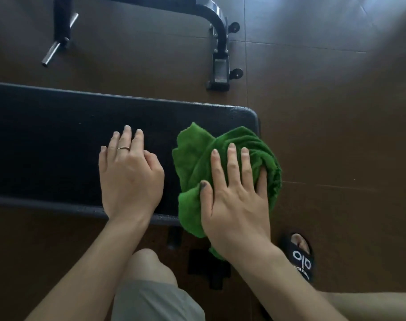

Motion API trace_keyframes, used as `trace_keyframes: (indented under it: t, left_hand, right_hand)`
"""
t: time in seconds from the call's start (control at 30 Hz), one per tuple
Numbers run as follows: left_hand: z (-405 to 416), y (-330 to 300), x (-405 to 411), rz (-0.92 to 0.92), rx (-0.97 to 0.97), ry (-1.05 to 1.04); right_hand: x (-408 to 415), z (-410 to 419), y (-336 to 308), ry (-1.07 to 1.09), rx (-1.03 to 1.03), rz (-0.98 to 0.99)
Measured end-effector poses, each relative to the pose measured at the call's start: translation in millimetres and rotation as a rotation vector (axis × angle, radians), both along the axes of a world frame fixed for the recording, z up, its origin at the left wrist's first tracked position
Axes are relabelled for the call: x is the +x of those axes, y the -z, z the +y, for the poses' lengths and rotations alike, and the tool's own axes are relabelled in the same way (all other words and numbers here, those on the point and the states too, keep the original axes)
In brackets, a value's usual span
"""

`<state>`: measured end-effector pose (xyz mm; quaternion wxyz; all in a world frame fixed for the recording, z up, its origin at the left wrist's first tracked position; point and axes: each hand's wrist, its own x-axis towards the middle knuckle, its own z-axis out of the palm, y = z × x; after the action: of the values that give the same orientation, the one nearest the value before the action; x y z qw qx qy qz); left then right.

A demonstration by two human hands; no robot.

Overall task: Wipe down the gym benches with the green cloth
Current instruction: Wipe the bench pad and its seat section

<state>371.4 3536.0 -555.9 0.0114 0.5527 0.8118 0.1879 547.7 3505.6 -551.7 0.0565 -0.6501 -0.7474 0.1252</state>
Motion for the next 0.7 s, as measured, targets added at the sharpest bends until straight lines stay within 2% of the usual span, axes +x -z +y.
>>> trace_keyframes:
  t: [0.1, 0.33, 0.4, 0.57, 0.7]
  left_hand:
    - [-1, 1, -2, -0.021, 0.012, 0.002]
    - [0, -1, -3, -0.058, 0.038, 0.002]
    - [0, 0, -3, -0.065, 0.056, -0.005]
    - [-2, 3, -6, -0.137, 0.101, -0.009]
    - [-3, 1, -5, -0.215, 0.154, -0.049]
  right_hand:
    - [2, 13, -1, -0.070, 0.006, -0.004]
    - [-30, 142, 0, -0.029, -0.033, 0.006]
    - [-40, 135, 0, -0.026, -0.030, 0.001]
    - [-40, 31, -5, -0.211, 0.002, 0.026]
    - [-37, 45, -6, -0.288, -0.018, 0.004]
